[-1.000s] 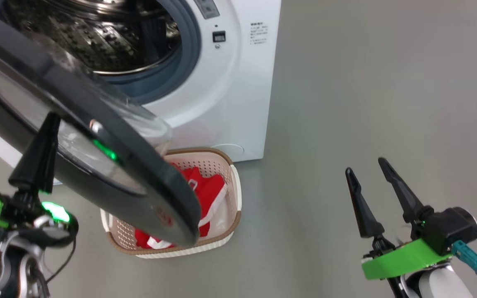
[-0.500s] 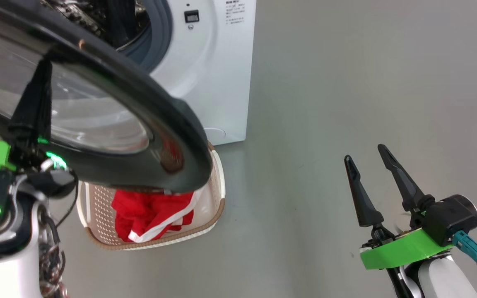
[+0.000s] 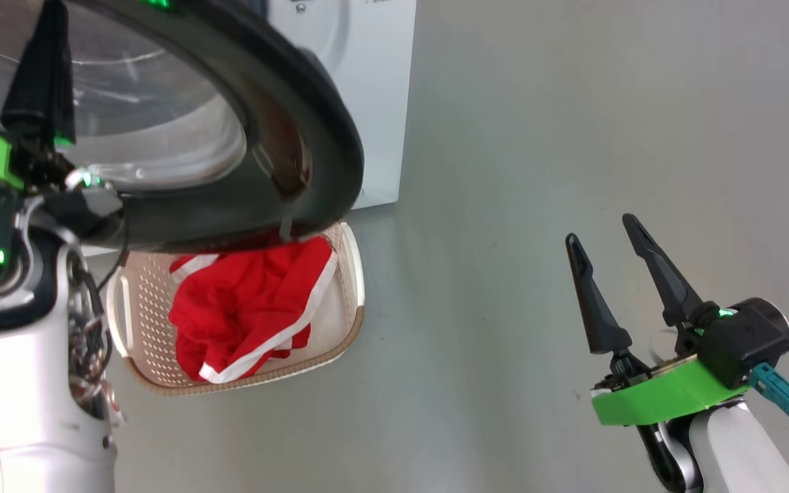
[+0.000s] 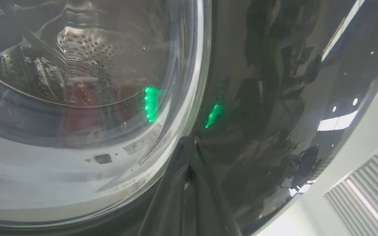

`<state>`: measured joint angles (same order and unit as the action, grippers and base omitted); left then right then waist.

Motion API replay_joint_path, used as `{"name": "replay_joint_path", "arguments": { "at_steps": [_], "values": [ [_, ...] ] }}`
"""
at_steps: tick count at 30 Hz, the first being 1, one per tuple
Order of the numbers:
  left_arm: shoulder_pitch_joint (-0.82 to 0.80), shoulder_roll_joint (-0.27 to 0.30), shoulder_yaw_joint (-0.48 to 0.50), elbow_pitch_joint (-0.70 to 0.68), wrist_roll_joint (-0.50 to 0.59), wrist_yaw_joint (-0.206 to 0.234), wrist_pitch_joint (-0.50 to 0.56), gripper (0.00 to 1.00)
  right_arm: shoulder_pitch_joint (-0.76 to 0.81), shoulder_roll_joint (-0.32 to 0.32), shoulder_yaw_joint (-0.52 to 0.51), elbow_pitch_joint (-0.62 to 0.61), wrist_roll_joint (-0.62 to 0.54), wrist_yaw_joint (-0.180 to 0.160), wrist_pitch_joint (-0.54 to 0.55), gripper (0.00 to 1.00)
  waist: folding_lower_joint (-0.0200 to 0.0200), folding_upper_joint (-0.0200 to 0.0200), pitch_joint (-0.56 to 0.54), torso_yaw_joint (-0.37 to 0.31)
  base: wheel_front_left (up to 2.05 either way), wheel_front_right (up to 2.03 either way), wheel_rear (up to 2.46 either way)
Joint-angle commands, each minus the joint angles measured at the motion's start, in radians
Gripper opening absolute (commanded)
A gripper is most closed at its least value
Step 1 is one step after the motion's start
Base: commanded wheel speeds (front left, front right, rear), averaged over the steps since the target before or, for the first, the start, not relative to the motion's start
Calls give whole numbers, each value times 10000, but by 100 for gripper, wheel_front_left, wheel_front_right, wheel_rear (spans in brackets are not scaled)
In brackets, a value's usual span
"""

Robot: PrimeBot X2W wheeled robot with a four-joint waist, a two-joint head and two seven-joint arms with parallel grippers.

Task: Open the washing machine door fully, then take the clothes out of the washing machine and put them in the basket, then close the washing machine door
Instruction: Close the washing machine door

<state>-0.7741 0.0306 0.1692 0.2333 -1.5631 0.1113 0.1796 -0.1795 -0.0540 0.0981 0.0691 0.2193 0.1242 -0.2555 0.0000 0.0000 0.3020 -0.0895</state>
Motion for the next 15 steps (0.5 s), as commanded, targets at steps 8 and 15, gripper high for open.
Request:
{"name": "replay_joint_path", "arguments": {
  "at_steps": [8, 15],
  "values": [
    [-1259, 238, 139, 886, 223, -574, -344, 0, -421, -72, 299, -262, -22, 65, -63, 100, 0, 0, 295, -153, 0, 0, 0],
    [-1532, 258, 73, 1567, 261, -949, -301, 0, -444, -87, 294, -211, -26, 65, -63, 100, 0, 0, 253, -198, 0, 0, 0]
  ]
}}
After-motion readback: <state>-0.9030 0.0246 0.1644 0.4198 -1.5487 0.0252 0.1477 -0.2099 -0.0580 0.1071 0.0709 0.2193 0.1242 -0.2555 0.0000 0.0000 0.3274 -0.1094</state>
